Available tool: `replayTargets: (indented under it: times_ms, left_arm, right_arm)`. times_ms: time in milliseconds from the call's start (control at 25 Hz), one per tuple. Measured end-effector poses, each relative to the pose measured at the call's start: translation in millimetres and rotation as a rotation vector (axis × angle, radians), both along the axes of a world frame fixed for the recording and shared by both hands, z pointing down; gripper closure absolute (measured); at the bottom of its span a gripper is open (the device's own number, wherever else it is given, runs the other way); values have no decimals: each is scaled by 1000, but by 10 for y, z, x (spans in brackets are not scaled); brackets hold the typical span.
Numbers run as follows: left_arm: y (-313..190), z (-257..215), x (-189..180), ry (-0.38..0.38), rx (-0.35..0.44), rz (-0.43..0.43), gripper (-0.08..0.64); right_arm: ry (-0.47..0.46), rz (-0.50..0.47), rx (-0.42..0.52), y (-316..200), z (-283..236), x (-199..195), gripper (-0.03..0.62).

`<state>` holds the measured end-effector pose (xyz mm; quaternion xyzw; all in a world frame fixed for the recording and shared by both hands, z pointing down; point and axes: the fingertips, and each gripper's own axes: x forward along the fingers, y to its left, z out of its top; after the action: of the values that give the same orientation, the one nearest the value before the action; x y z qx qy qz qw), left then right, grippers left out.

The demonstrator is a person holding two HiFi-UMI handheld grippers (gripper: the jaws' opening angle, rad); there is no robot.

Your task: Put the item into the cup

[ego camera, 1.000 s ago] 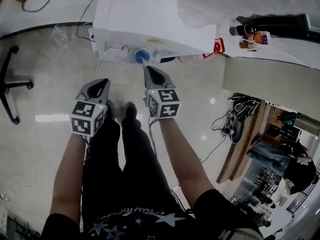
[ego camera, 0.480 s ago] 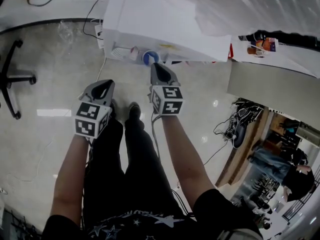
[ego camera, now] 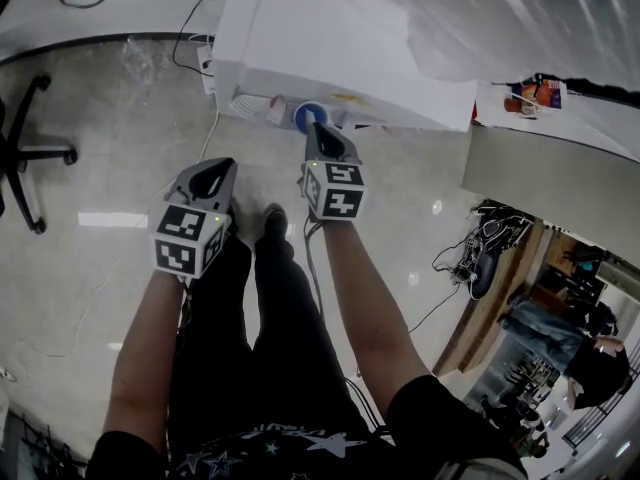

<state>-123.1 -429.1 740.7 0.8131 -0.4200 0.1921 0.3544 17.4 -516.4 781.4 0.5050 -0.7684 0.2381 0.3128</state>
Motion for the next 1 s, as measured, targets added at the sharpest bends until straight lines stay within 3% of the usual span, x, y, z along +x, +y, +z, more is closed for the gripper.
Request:
replayTargets:
  times_ms: [320, 1000]
  left_arm:
    - [-77, 31, -58, -17, 4, -18, 552]
    - [-105, 10, -12, -26, 9, -21, 552]
  right_arm:
    - [18, 13, -30, -70, 178, 50, 591]
    - [-48, -2, -32, -113, 188, 54, 583]
